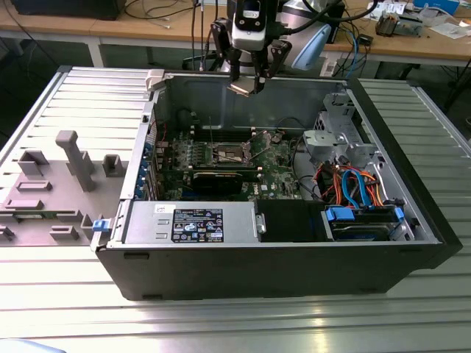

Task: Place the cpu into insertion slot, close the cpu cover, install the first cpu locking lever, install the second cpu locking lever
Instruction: 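Place the cpu into insertion slot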

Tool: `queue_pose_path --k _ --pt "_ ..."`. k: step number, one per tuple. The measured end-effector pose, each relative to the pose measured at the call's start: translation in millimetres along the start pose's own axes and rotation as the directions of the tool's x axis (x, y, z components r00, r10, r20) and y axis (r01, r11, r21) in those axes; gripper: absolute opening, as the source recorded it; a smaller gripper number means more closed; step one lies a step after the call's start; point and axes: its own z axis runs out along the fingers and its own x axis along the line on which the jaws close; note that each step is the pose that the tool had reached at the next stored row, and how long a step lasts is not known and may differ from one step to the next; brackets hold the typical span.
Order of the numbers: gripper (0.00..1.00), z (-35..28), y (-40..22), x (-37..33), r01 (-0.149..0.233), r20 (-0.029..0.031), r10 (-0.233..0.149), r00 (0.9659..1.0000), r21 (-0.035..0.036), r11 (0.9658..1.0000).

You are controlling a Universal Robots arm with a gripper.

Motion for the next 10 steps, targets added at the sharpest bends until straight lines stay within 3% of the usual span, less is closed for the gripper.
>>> queue_pose_path --k 10 --pt "0.55 0.1 0.0 0.0 -0.057 0.005 0.057 0.9984 -0.0013 0.9984"
